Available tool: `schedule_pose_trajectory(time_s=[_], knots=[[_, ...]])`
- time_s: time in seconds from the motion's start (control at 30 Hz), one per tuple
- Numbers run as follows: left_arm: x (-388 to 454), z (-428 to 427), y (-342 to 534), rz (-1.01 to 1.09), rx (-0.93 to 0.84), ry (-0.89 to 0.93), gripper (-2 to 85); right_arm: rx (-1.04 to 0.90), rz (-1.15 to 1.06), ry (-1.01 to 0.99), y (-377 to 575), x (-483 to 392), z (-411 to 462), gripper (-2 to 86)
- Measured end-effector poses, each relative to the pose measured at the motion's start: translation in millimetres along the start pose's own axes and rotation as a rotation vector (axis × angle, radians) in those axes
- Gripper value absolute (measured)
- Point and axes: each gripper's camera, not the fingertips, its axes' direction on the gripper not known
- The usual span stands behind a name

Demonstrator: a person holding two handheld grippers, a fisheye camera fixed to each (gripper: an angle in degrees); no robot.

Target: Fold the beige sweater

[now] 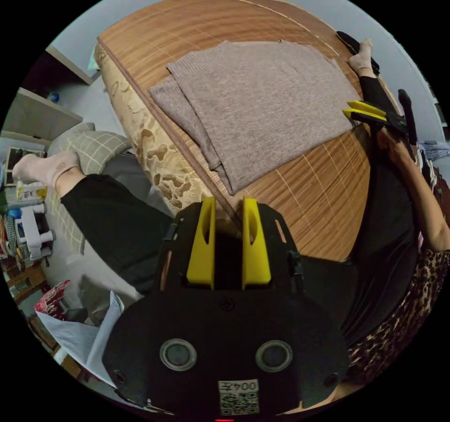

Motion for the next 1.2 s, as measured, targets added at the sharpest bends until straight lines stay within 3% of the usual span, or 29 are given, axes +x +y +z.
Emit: schedule_pose_trajectory(time_s=[0.23, 0.47, 0.63, 0.83, 0.97, 1.1, 1.2], knots=[[13, -26, -5, -0.053, 0.35, 0.05, 14.0, 0.011, 0.01, 0.004, 0, 7, 3, 13.5], [29, 39, -44, -0.091, 0.32, -0.037, 18.4, 0.015, 0.005, 0.011, -3, 18, 8, 13.5], [22, 45, -25, -0.103, 0.434, -0.058, 18.7, 0.023, -0.003, 0.009, -9, 25, 12, 13.4], [-15, 45, -14, -0.084, 0.442, -0.045, 19.0, 0.074, -0.067, -0.097, -25, 31, 16, 12.3], [-22, 41, 0, -0.047, 0.457, 0.031, 20.0, 0.062, -0.02, -0.344, -30, 76, -15, 11.5], [-18, 51, 14, -0.055, 0.507, -0.016, 19.2, 0.068, 0.105, -0.38, -20, 136, -50, 10.6], [-20, 54, 13, -0.071, 0.501, -0.037, 18.4, -0.059, 0.067, -0.308, -32, 163, -56, 10.0]])
